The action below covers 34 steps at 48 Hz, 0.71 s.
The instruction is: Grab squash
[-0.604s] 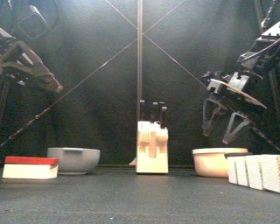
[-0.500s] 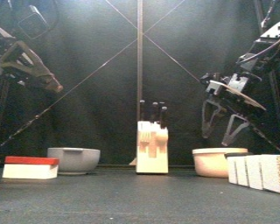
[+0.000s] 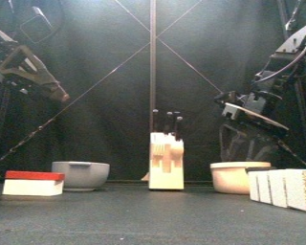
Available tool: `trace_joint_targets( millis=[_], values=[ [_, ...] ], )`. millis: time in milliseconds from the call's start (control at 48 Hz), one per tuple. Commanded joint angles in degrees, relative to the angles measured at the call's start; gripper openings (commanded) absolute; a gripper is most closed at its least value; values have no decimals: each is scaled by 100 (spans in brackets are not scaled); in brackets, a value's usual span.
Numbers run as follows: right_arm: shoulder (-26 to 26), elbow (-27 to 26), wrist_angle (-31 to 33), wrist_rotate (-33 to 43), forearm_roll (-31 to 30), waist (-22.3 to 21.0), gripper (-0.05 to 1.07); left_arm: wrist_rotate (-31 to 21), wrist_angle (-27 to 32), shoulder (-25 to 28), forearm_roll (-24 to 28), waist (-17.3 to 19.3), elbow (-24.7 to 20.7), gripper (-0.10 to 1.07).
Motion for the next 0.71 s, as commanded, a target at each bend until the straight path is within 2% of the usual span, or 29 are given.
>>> trace_joint_targets(
  millis=[0, 250, 688],
  values=[
    [-9, -132, -53, -9, -44, -88, 101, 9, -26, 0, 0, 18, -62, 78],
    [220, -202, -325, -9, -114, -246, 101, 9, -26, 0, 0, 18, -62, 78],
    [598, -229, -387, -18, -88, -360, 101, 9, -26, 0, 0, 18, -70, 78]
  ],
)
